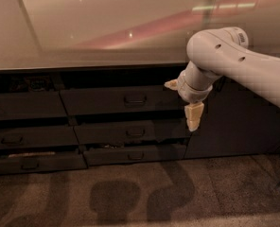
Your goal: Open top drawer
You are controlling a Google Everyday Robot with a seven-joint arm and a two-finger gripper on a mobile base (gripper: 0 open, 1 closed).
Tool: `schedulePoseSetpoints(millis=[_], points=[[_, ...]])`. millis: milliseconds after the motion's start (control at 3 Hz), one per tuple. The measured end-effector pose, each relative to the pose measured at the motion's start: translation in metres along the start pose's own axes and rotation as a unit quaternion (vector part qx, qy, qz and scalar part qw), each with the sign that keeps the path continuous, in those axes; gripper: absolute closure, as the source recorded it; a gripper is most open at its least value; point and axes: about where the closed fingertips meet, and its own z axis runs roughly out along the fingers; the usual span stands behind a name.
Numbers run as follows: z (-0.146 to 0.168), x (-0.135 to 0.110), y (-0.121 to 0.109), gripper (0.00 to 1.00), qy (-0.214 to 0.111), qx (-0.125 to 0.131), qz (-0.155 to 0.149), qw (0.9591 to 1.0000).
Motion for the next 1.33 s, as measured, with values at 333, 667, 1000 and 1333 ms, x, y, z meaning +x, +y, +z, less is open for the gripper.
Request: schedulePoseSetpoints(millis=[333,667,1000,1333], points=[[0.0,0.0,0.0,0.0,0.0,0.0,0.0,1.0],[0.001,-0.003,0.006,0.0,0.017,0.023,-0.011,0.9995],[-0.019,-0.006,0.031,0.0,0.079,0.089,-0.043,0.992],[-0.012,-0.012,0.059,0.0,0.108,0.129,-0.066,0.9835]])
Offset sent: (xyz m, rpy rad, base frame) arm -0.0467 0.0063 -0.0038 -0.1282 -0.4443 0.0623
